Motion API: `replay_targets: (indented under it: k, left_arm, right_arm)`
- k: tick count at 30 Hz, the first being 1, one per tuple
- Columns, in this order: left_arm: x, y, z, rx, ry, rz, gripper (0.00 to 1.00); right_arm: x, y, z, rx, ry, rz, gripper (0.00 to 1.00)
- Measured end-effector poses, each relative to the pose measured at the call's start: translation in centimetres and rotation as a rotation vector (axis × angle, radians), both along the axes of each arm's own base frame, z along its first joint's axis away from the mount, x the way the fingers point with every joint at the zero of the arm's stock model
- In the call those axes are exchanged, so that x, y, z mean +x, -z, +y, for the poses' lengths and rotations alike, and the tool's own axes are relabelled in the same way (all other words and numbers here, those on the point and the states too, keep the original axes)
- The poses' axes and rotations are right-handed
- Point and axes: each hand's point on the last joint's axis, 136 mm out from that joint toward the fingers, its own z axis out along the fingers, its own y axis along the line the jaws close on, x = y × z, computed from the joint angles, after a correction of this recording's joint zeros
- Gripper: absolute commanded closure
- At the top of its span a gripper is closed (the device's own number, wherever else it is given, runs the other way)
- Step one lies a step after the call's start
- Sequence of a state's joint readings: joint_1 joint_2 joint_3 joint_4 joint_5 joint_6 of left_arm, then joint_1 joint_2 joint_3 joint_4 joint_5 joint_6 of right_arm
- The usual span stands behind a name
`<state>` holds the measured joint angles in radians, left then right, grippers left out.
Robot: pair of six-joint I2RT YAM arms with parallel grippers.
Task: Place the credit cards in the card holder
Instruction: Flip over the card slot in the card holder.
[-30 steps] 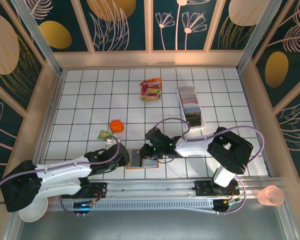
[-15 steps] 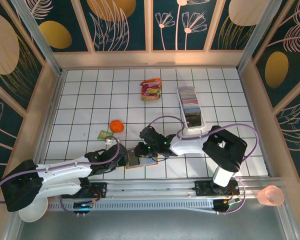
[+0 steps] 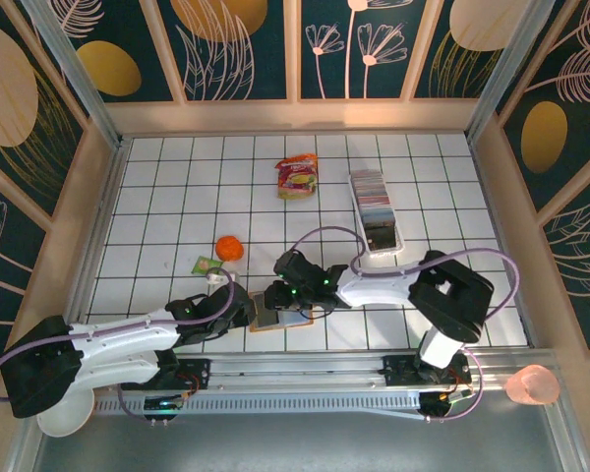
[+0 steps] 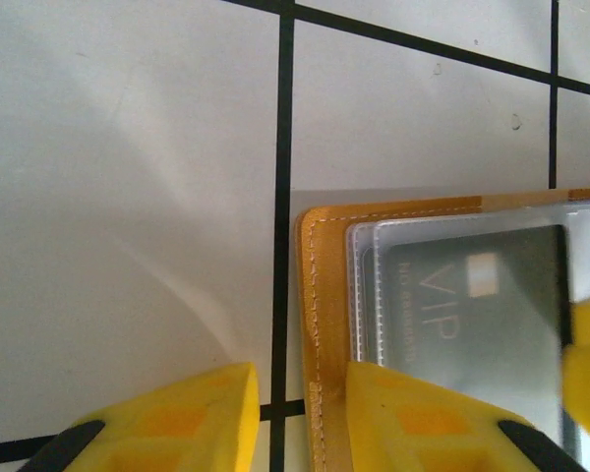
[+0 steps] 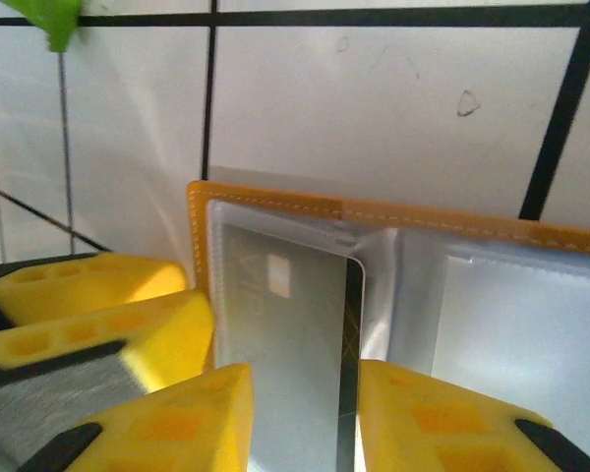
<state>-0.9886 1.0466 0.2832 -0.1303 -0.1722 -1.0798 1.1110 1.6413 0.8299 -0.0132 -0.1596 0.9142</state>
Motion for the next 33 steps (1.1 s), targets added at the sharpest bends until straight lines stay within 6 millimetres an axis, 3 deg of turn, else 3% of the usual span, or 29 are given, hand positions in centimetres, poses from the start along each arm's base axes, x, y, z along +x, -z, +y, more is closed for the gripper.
replay_targets:
  k: [6, 13, 23, 33]
  left_arm:
    - [0.0, -0.3, -0.4, -0.023, 0.007, -0.005, 0.57]
    - [0.1, -0.5, -0.6, -0.033, 0.014, -0.010, 0.52]
    - [0.1, -0.3, -0.5, -0.022, 0.011, -0.008, 0.59]
    - [0.1, 0.1, -0.2, -0.003, 0.007, -0.004, 0.73]
  right_arm:
    - [0.1, -2.6, -1.8, -0.003, 0.044, -0.060, 0.62]
    - [-1.7, -0.5, -5.4, -0.101, 0.084, -0.031, 0.61]
    - [-3.1, 1.9, -5.7, -0.175, 0.074, 0.006, 0.61]
    - [-2.9, 2.2, -4.7, -0.171, 0.087, -0.003, 0.59]
